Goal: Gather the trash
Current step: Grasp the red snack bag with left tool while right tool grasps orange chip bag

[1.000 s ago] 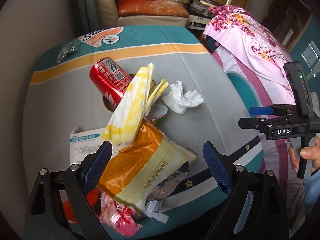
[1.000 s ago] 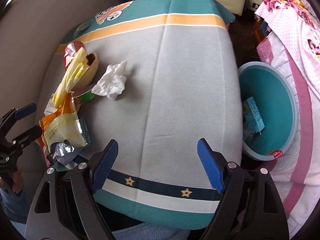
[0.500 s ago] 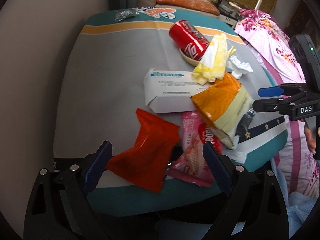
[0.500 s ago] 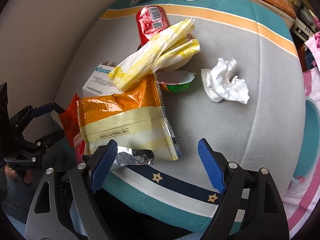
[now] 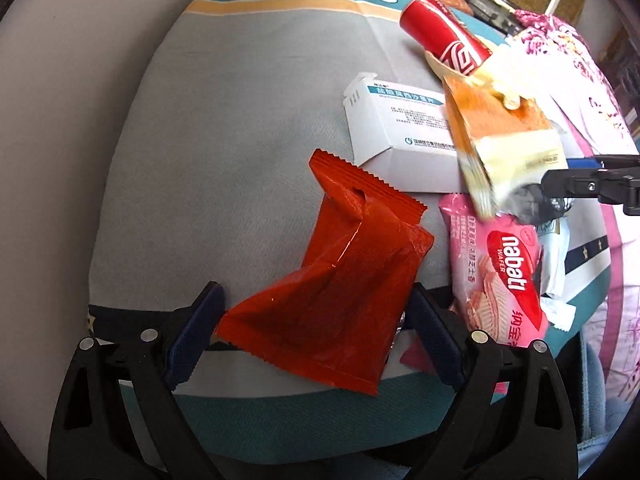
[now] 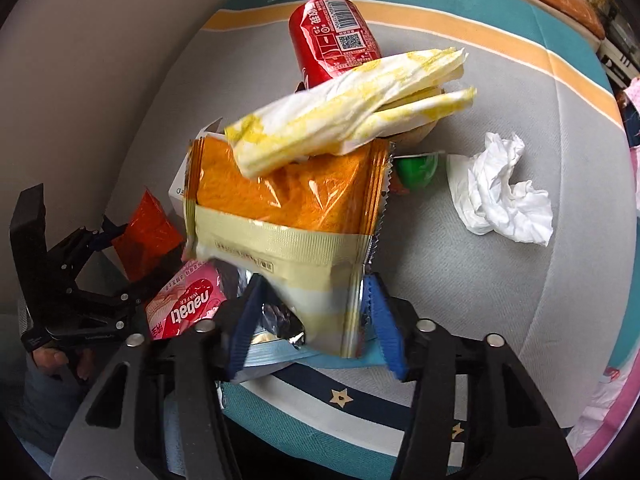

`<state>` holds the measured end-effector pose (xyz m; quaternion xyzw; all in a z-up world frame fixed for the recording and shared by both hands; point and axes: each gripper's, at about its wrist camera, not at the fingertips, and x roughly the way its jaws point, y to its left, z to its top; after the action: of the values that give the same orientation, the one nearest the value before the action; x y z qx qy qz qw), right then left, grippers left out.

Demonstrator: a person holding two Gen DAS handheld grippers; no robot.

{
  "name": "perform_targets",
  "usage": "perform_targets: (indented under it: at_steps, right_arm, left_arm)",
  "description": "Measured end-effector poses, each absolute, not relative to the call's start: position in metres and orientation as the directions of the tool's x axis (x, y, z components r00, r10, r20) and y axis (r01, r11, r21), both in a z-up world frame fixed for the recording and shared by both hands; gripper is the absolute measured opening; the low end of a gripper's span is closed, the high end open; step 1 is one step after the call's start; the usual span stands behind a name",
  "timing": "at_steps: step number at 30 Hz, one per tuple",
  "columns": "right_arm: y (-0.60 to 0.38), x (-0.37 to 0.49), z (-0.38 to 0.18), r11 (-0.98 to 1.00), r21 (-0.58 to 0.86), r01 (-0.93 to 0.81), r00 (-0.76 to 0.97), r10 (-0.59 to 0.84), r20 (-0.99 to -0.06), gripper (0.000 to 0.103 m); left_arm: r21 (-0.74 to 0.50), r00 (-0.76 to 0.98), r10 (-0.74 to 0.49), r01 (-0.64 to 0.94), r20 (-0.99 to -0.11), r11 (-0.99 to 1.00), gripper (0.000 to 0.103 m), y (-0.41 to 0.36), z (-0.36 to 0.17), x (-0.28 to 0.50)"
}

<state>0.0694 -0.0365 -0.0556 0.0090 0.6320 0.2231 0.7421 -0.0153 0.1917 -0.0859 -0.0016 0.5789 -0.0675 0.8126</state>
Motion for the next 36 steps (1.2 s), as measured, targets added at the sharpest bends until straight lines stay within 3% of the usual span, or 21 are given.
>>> perform_targets:
  at_steps: [4,9,26,36]
  right_arm:
    - [-0.044,0.07,-0.054,0.904,0.297,-0.308,0.118,0.346,-0.931,0.027]
    - [-0.058,0.062,-0.043,0.905,0.281,-0.32,0.158,0.343,-0.926,0.02]
    - [-0.104,0.034,-0.014,0.908,0.263,-0.326,0.216,0.342,-0.915,0.018]
    - [-0.185,0.023,0.002,0.948,0.26,-0.183,0.333,0.308,-0.891,0.018]
  left_arm:
    - [-0.09,0.349,-0.111,0.075,-0.93,0.993,0.075,0.197,-0.079,-0.014]
    - [-0.081,0.393,-0.094,0.049,-0.915,0.996,0.061,0.198,-0.066,-0.016]
    - [-0.141,0.48,-0.139,0.031,-0.866,0.989,0.059,0.182,-0.011,-0.022]
    - [-0.17,0.507,-0.222,0.148,-0.833,0.974,0.059,0.12,0.018,-0.002]
